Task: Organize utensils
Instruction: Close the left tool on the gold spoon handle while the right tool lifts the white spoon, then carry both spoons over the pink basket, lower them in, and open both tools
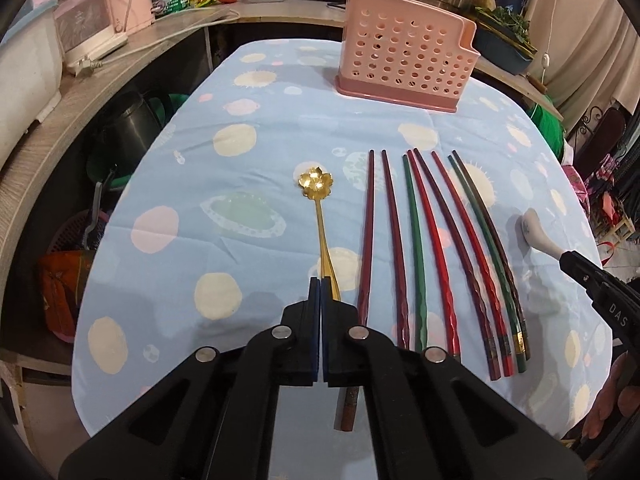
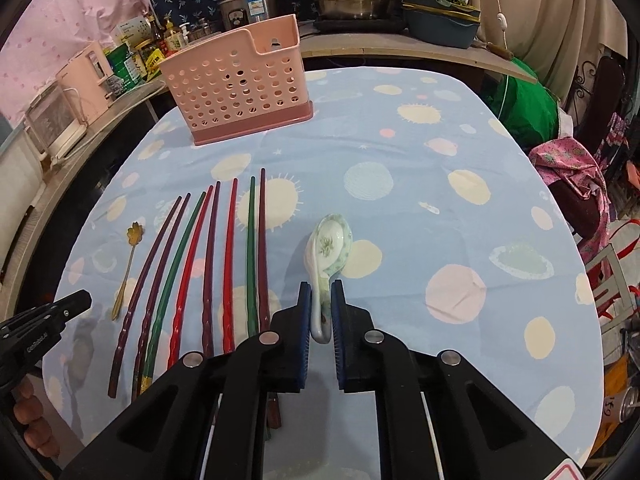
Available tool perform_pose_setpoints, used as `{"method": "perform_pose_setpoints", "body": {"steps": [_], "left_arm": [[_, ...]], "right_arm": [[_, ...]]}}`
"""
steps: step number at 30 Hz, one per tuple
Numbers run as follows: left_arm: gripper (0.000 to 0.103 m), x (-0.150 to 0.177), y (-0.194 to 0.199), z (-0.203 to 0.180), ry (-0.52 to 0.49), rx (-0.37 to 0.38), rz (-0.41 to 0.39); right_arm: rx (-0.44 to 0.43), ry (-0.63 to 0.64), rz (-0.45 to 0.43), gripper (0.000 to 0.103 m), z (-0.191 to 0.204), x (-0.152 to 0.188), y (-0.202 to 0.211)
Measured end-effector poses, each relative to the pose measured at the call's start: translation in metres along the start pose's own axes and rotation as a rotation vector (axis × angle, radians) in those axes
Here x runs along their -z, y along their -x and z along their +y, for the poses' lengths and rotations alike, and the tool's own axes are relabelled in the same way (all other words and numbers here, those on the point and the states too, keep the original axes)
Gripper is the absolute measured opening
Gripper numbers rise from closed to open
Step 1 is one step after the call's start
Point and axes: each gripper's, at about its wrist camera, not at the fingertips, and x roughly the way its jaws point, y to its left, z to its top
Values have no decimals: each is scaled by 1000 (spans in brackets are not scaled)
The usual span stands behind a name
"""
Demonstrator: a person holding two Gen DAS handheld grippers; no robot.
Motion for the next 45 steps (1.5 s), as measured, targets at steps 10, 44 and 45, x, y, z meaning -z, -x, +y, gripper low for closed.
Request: {"method": "perform_pose_setpoints", "body": {"steps": [10, 44, 45], "left_arm": [[23, 4, -34, 5, 80, 69, 74], [0, -61, 72, 1, 6, 56, -201], [0, -68, 76, 0, 2, 60, -211]], "right_arm": [[-1, -3, 8, 10, -1, 3, -1], [-90, -51, -114, 7, -6, -38, 54], [-97, -53, -123, 7, -6, -45, 55]]}}
